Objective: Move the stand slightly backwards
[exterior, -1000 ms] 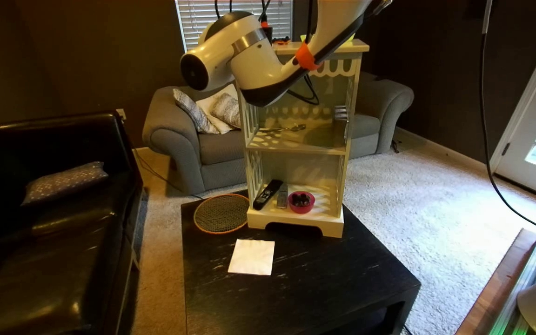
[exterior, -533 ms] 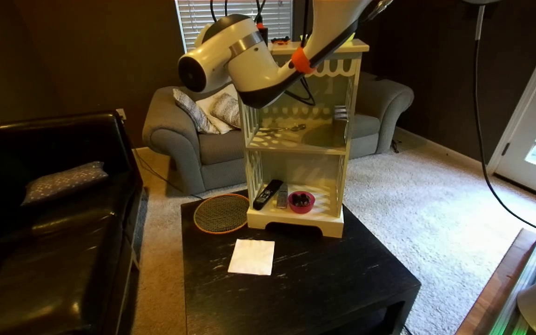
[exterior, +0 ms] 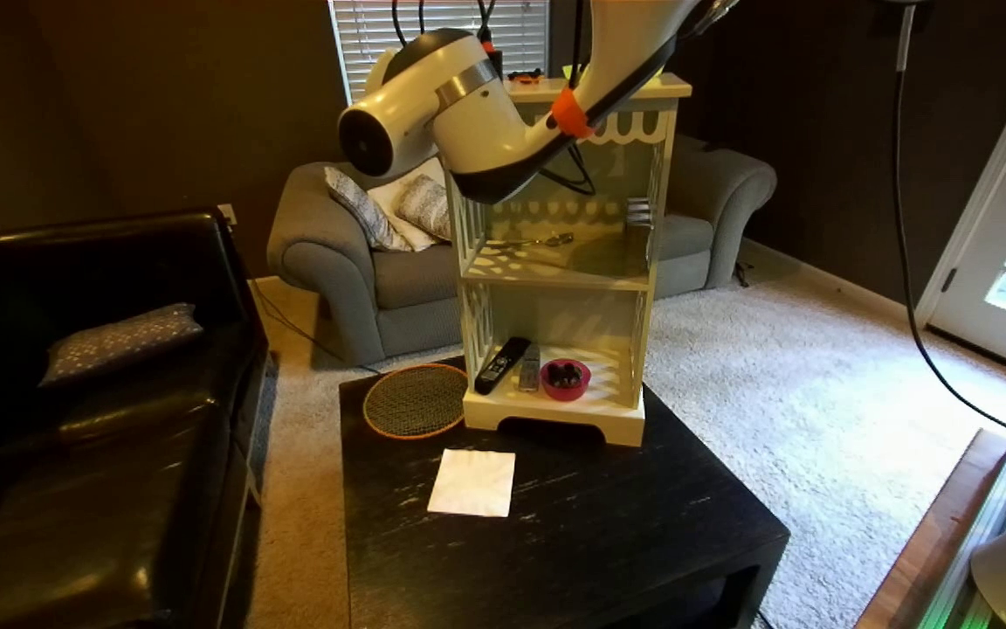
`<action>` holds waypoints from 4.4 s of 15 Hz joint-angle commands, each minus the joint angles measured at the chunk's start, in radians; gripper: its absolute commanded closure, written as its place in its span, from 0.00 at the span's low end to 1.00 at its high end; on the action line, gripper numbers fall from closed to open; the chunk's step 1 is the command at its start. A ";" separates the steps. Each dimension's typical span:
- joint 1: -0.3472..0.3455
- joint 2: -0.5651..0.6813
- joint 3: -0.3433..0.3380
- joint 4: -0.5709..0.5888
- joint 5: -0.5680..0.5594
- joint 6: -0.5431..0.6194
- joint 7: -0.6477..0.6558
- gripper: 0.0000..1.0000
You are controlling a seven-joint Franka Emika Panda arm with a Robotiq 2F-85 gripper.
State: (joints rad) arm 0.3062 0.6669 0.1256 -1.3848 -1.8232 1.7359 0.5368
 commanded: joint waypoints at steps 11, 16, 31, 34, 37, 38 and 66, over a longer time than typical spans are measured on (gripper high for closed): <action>-0.021 -0.283 0.046 -0.360 -0.169 0.236 0.132 0.95; -0.035 -0.372 0.068 -0.471 -0.215 0.298 0.170 0.95; -0.101 -0.590 0.094 -0.702 -0.382 0.590 0.326 0.95; -0.112 -0.627 0.091 -0.728 -0.403 0.657 0.346 0.95; -0.116 -0.667 0.088 -0.759 -0.420 0.715 0.367 0.95; -0.117 -0.682 0.086 -0.772 -0.428 0.732 0.375 0.95; -0.202 -0.771 -0.056 -0.888 0.292 1.500 -0.060 0.00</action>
State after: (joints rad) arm 0.1152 -0.0644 0.0788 -2.1463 -1.7239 3.1871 0.6134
